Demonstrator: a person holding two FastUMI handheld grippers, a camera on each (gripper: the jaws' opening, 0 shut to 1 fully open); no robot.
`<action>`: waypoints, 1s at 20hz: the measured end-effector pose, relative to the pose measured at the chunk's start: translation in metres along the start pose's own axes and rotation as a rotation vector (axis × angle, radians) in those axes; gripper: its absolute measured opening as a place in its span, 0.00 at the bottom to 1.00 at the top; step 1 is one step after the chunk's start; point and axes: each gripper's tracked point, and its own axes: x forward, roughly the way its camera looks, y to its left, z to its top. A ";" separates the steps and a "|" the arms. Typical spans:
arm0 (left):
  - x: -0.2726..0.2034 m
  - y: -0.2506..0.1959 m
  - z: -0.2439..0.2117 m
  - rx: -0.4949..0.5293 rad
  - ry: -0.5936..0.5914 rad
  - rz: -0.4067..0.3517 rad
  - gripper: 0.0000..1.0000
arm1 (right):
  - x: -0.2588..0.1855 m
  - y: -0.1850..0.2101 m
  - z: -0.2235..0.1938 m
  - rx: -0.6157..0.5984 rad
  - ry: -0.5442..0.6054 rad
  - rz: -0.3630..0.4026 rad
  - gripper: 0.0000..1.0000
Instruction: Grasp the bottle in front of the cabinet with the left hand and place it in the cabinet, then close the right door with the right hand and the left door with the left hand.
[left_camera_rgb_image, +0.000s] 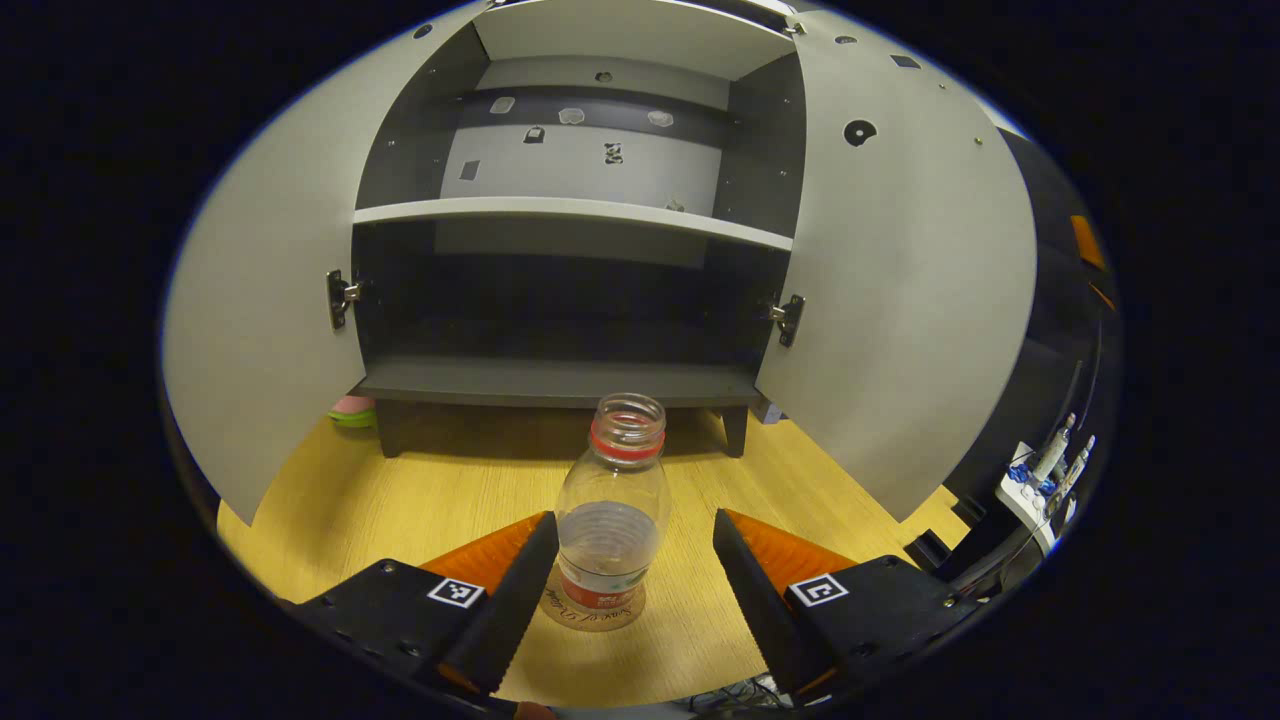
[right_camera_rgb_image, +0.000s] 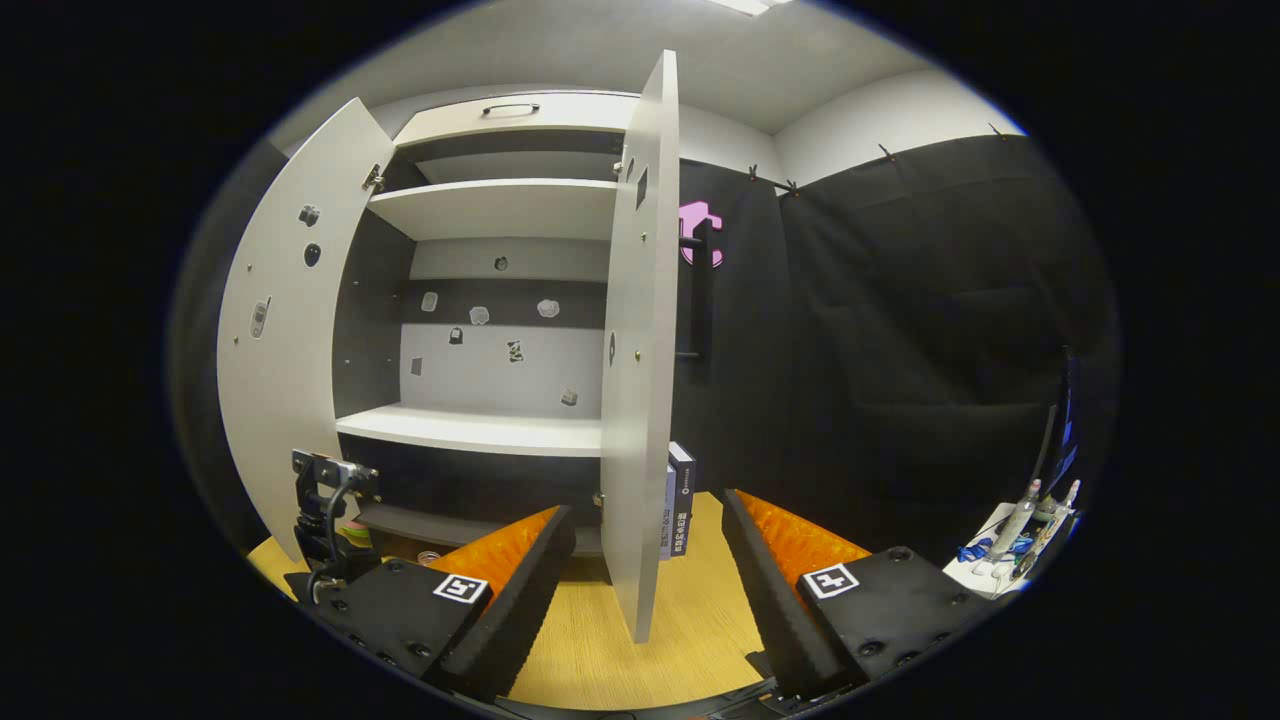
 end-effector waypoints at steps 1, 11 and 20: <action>0.004 0.002 -0.005 -0.001 0.013 0.008 0.95 | 0.001 -0.003 0.000 0.001 0.004 -0.007 0.98; 0.030 0.010 -0.023 0.024 0.101 0.020 0.77 | 0.005 -0.018 -0.005 -0.010 0.026 -0.052 0.98; -0.014 -0.003 0.124 -0.015 -0.038 -0.094 0.76 | 0.012 -0.007 0.002 0.014 0.003 -0.002 0.98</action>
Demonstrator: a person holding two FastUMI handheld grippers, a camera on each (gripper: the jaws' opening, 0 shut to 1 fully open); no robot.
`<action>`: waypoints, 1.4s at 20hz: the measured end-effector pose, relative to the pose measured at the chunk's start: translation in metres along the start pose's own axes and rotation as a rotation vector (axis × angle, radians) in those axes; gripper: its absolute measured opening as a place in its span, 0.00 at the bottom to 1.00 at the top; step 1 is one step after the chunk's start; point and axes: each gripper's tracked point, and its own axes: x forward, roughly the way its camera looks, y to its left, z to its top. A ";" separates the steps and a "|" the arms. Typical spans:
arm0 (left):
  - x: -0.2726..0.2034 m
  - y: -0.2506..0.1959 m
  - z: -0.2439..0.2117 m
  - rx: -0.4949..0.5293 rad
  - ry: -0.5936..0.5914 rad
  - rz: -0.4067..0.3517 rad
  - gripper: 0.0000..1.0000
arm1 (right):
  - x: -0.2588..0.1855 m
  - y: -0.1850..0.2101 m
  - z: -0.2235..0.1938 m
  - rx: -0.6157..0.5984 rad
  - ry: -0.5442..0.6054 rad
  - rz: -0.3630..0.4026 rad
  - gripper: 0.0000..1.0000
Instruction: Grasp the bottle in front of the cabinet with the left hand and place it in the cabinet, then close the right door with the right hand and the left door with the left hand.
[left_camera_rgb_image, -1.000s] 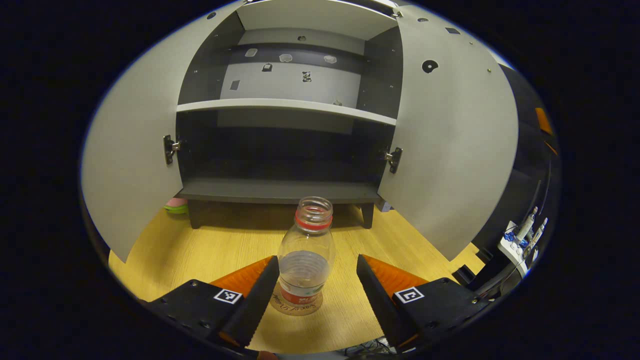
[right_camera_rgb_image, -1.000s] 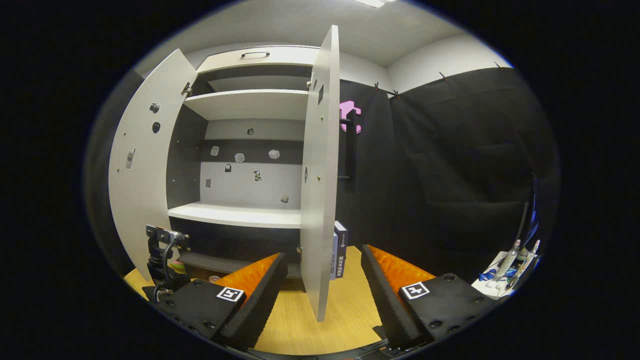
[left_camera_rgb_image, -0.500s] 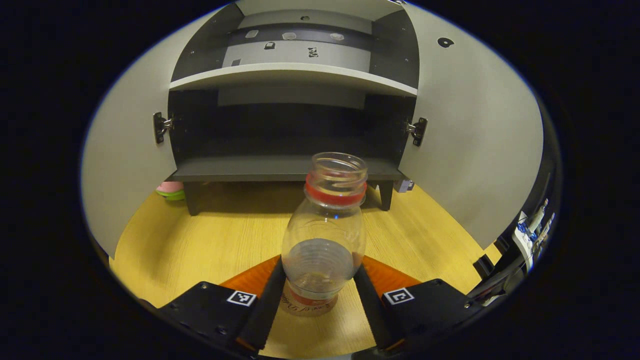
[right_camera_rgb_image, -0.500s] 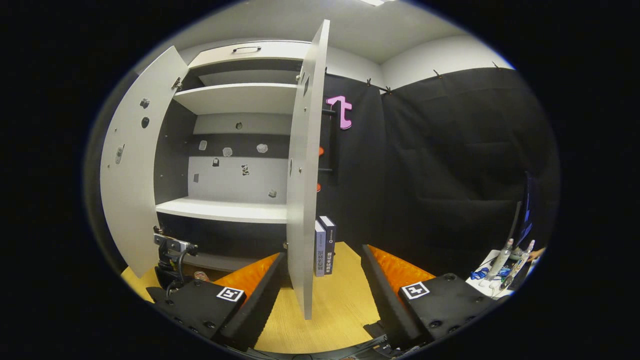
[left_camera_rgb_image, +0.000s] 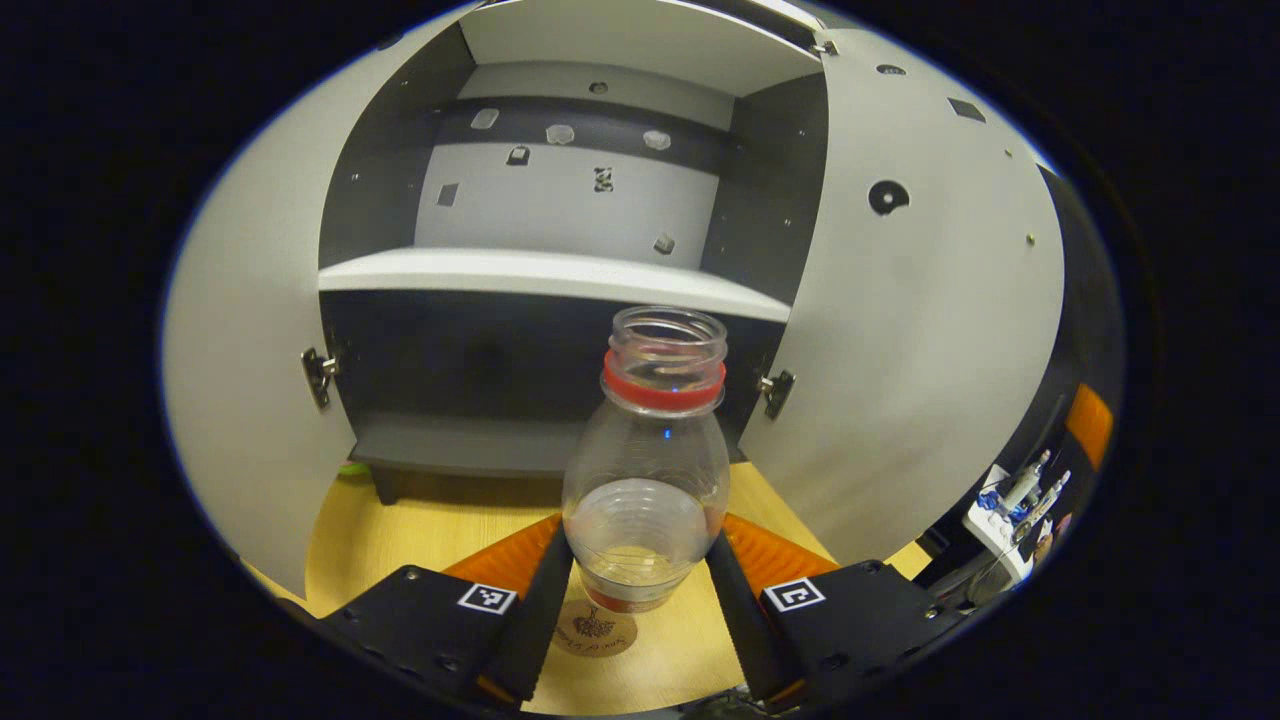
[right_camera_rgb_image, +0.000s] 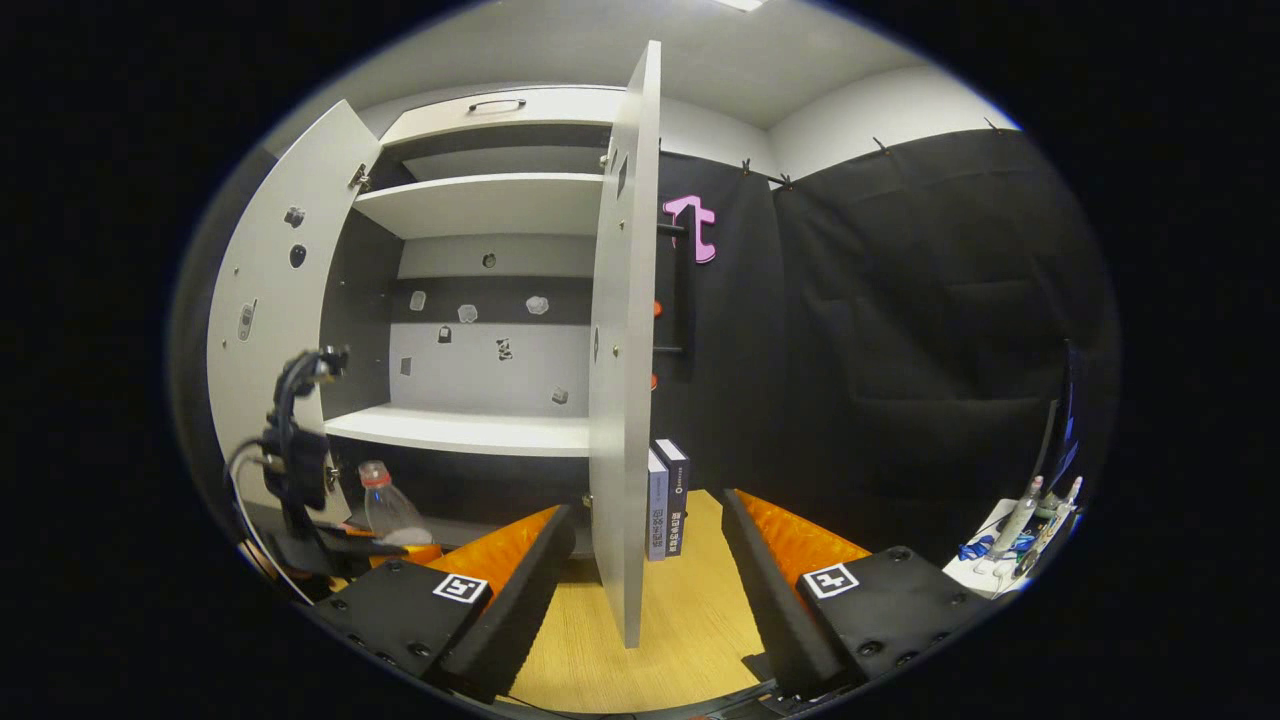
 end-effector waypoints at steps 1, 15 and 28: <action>-0.003 -0.001 0.019 0.012 -0.020 -0.010 0.76 | 0.000 0.001 0.001 0.004 -0.003 0.004 0.94; 0.025 0.002 0.207 0.130 -0.226 0.001 0.75 | -0.005 -0.023 0.007 0.057 -0.031 -0.026 0.94; 0.099 0.035 0.271 0.137 -0.165 0.033 0.75 | -0.005 -0.046 0.010 0.063 -0.030 -0.075 0.94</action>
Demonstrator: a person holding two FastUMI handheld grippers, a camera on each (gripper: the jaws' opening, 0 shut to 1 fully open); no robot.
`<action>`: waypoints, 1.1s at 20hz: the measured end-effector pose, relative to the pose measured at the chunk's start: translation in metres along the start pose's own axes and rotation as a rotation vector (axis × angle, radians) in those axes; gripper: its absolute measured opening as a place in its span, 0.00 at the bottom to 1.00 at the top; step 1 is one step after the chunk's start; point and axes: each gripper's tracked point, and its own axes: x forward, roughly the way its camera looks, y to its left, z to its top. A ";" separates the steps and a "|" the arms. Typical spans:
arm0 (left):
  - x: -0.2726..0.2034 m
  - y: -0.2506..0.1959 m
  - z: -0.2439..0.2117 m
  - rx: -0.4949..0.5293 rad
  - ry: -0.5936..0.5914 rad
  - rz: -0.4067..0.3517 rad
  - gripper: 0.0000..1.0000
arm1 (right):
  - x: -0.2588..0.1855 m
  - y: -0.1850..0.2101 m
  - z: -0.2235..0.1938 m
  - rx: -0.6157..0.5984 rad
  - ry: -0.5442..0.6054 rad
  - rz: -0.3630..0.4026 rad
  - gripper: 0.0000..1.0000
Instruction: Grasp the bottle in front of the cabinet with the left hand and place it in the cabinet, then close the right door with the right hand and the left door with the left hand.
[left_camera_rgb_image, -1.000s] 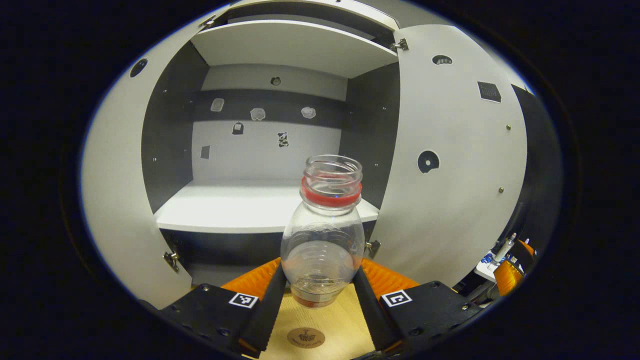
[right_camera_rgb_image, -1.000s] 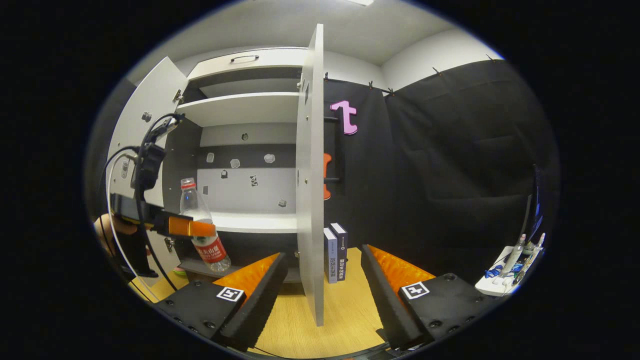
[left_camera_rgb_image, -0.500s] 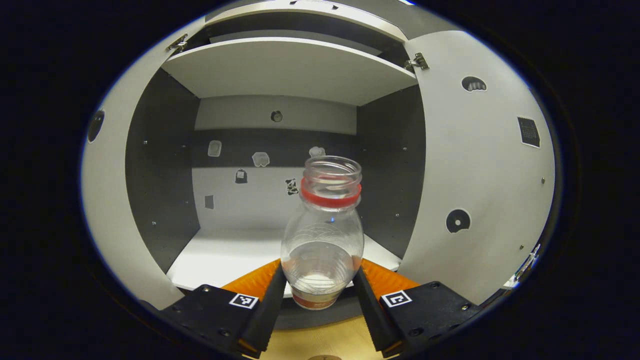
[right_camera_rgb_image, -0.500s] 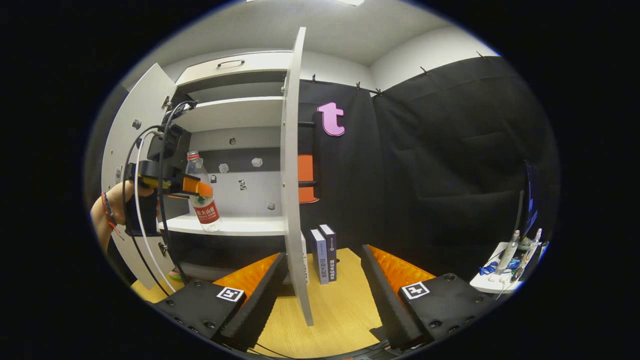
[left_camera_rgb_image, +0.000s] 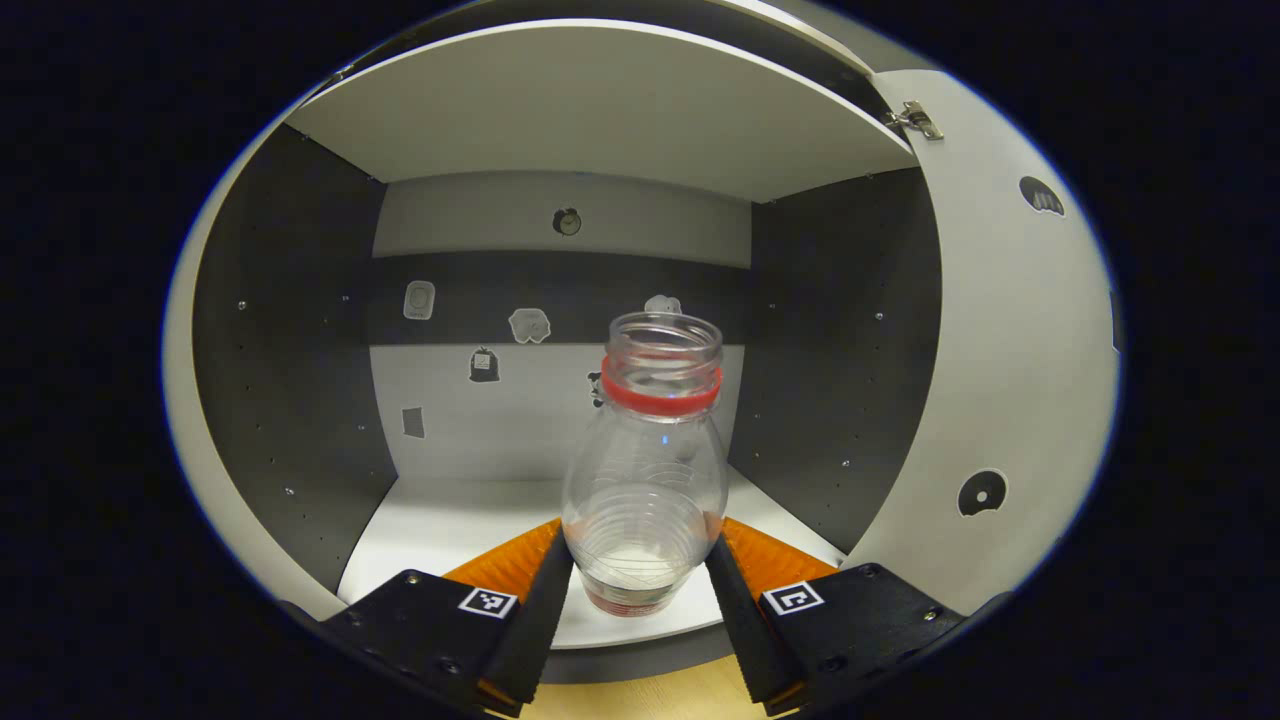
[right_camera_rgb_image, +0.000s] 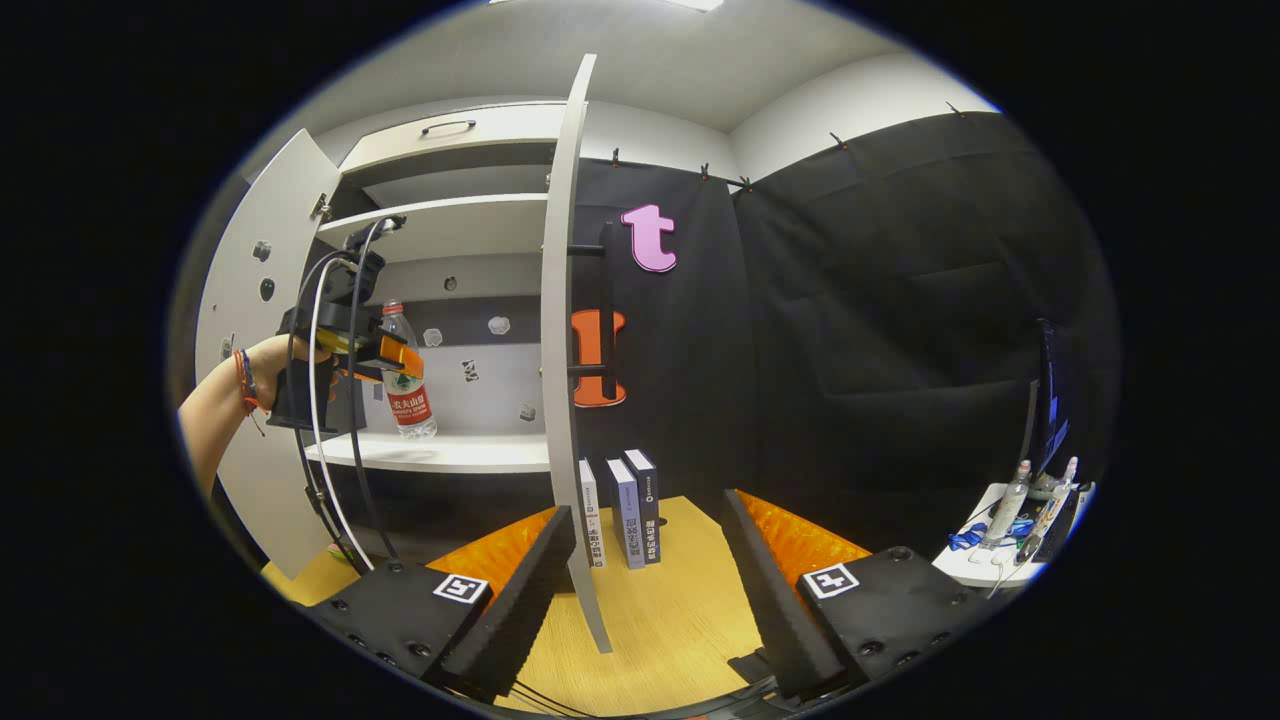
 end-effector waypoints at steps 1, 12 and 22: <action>0.005 0.001 -0.003 0.008 0.025 -0.002 0.75 | 0.000 -0.001 0.001 0.000 -0.001 -0.001 0.94; 0.034 -0.009 -0.026 0.045 0.160 -0.021 0.76 | 0.002 -0.014 -0.001 0.025 0.009 -0.024 0.98; 0.015 0.011 -0.018 0.022 0.093 0.060 0.98 | 0.008 -0.026 -0.001 0.019 0.016 -0.037 0.98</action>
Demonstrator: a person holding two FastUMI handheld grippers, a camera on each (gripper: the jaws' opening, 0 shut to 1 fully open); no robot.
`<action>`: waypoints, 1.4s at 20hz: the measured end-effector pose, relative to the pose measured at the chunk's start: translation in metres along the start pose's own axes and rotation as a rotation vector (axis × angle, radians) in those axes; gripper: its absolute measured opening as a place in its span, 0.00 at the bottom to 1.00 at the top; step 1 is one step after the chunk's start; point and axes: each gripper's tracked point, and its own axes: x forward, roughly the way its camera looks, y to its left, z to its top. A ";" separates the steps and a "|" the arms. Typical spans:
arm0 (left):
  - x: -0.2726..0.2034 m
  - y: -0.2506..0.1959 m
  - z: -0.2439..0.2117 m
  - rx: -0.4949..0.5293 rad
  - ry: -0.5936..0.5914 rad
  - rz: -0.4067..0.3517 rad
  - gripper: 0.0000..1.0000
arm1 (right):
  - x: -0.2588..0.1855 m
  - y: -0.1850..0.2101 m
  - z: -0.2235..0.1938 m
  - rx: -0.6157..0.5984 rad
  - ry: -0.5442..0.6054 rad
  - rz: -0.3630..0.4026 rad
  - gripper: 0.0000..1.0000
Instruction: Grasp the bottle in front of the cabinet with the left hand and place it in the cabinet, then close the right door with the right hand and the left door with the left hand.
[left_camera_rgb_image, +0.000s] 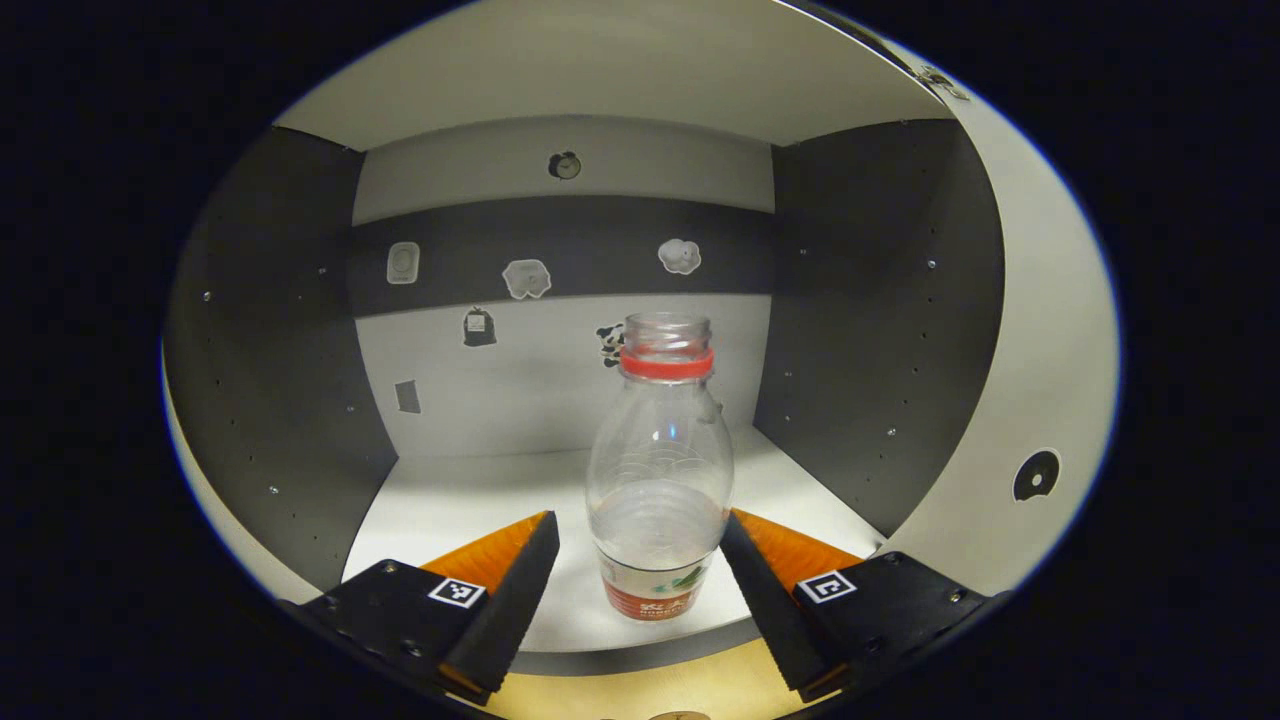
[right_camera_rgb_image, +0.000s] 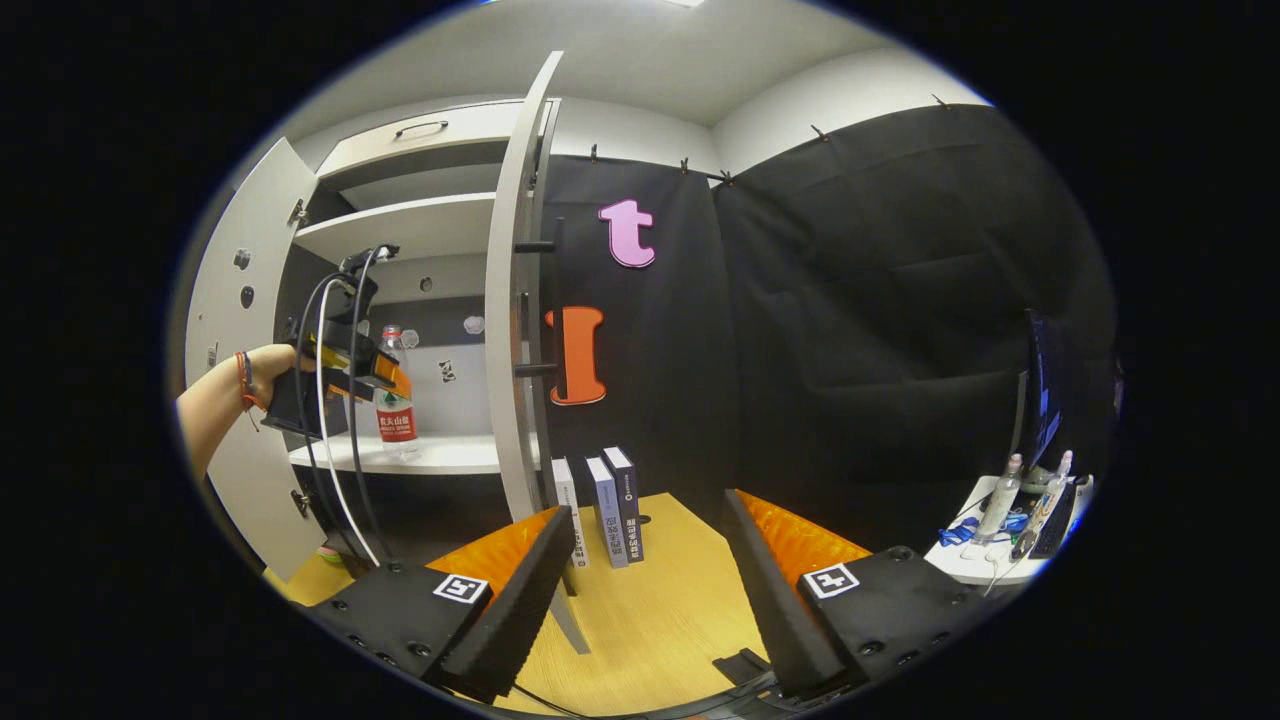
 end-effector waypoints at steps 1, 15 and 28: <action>-0.008 0.004 0.004 -0.002 -0.022 0.008 0.98 | 0.001 -0.001 0.001 -0.005 -0.001 0.001 0.94; -0.020 -0.015 -0.016 0.020 -0.055 0.007 0.95 | 0.016 -0.006 0.001 -0.001 0.019 -0.002 0.98; -0.106 0.005 -0.030 0.021 -0.168 0.055 0.95 | 0.052 -0.013 -0.014 -0.017 0.061 0.021 0.94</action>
